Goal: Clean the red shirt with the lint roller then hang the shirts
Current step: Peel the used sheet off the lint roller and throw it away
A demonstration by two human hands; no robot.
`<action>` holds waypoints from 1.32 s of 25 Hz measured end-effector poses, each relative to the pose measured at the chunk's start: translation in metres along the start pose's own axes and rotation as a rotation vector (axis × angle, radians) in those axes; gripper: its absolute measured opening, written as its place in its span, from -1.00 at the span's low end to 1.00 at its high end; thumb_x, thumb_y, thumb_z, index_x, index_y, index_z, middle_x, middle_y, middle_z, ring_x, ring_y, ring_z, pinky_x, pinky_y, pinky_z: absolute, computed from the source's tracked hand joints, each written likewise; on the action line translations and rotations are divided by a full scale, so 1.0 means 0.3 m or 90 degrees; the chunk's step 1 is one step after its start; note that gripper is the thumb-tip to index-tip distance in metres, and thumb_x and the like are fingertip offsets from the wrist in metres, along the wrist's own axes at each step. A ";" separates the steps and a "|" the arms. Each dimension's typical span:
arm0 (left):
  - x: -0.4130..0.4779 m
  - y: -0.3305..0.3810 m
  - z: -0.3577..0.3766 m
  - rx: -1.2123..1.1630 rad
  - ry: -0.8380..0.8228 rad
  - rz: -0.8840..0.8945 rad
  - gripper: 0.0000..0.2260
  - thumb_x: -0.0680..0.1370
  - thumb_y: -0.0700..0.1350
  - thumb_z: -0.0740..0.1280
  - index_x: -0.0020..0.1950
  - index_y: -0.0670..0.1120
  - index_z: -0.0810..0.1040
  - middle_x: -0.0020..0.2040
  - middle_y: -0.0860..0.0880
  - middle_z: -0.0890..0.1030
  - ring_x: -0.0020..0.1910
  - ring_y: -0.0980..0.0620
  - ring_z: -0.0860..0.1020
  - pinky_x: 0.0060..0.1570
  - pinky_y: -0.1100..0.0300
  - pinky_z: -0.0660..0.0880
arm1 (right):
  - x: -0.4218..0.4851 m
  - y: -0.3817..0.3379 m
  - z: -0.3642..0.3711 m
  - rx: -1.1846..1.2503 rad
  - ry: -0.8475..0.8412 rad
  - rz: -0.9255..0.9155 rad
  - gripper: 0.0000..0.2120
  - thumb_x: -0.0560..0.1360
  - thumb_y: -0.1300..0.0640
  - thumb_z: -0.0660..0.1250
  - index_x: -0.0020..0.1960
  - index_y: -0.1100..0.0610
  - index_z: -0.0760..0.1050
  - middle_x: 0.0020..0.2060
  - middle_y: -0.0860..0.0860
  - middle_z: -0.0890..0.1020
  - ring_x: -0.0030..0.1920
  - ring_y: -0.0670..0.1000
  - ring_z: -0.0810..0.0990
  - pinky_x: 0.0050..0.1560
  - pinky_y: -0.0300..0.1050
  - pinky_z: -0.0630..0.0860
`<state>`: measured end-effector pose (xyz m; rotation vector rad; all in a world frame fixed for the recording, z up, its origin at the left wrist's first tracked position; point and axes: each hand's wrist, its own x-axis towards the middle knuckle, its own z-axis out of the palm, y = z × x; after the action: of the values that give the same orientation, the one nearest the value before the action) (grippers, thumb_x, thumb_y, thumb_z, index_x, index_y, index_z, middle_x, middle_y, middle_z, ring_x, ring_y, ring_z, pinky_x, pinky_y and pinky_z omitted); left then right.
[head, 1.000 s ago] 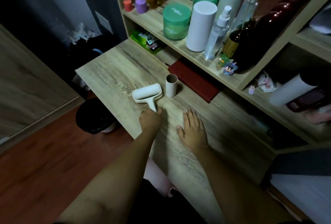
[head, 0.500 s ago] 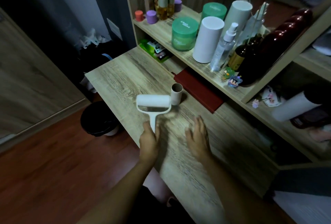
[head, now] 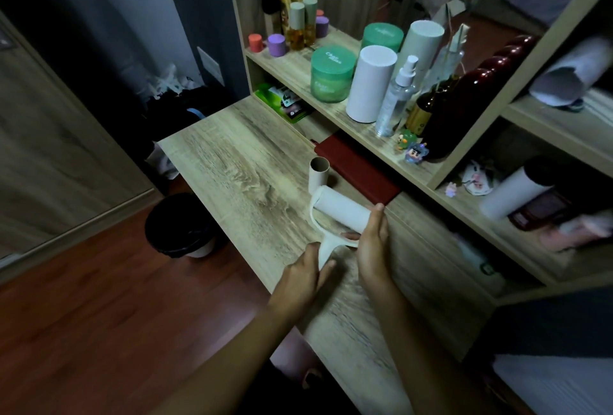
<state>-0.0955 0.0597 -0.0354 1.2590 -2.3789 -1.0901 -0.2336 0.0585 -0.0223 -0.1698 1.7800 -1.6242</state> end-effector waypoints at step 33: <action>0.004 0.138 -0.163 -0.429 0.168 0.047 -0.66 0.52 -0.06 0.32 0.24 0.22 0.38 0.02 0.00 0.57 -0.32 0.07 0.62 -0.23 0.19 0.56 | -0.142 -0.128 -0.061 -0.150 -0.028 -0.183 -0.51 0.40 -0.05 0.00 0.11 0.24 0.46 -0.03 0.13 0.53 0.00 0.15 0.55 -0.16 -0.05 0.56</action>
<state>-0.0964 0.0488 0.0277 0.9801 -1.6354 -1.4270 -0.2263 0.0887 0.0291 -0.5887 1.9802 -1.5819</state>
